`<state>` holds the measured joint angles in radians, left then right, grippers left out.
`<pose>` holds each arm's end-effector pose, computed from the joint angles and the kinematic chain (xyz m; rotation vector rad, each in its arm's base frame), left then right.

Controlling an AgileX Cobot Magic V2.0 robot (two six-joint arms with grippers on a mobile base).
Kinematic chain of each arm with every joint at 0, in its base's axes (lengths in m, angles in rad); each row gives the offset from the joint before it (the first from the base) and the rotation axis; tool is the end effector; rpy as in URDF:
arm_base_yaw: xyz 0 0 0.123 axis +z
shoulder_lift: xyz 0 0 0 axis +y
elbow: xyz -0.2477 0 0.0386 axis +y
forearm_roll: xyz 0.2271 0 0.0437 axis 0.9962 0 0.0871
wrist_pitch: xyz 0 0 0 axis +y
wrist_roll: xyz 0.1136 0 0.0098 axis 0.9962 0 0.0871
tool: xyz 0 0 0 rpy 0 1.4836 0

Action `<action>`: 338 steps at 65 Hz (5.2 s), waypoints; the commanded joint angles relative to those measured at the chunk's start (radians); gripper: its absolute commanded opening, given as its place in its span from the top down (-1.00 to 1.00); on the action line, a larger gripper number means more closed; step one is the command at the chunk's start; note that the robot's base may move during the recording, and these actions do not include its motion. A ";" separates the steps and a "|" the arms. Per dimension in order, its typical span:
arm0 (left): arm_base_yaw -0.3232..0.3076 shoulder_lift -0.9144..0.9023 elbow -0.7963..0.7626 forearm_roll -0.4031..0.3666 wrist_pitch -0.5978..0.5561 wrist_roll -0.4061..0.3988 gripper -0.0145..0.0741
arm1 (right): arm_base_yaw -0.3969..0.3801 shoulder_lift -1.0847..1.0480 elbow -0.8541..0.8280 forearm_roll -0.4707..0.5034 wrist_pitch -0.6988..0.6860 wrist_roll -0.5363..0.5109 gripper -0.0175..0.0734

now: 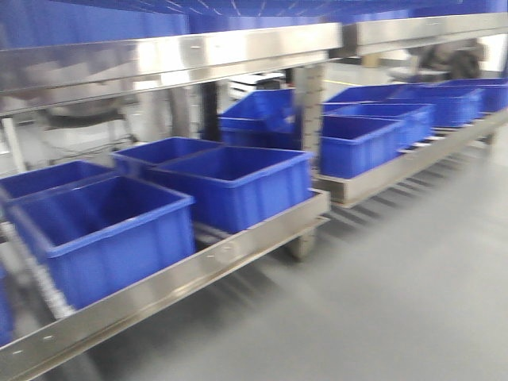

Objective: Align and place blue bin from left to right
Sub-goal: 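Hold the blue bin with both grippers while the base backs away and turns, then carry the blue bin in both grippers across the floor past the red bench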

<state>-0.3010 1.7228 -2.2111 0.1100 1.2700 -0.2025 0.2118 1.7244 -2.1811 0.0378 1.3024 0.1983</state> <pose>0.3310 -0.0902 0.4346 0.0926 2.2605 -0.1321 0.3347 0.0762 0.4228 -0.0224 2.3421 0.2518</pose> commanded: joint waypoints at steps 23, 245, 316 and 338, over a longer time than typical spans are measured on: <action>0.003 -0.032 -0.016 0.034 -0.071 0.016 0.71 | -0.011 -0.018 -0.020 -0.062 -0.081 -0.027 0.78; 0.003 -0.032 -0.016 0.034 -0.072 0.016 0.71 | -0.011 -0.018 -0.020 -0.062 -0.081 -0.027 0.78; 0.003 -0.032 -0.016 0.047 -0.072 0.016 0.71 | -0.011 -0.018 -0.020 -0.062 -0.085 -0.027 0.78; 0.003 -0.032 -0.016 0.053 -0.072 0.016 0.71 | -0.011 -0.018 -0.020 -0.062 -0.086 -0.027 0.78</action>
<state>-0.3010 1.7228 -2.2111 0.1163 1.2662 -0.2025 0.2118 1.7244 -2.1811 0.0381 1.2969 0.1983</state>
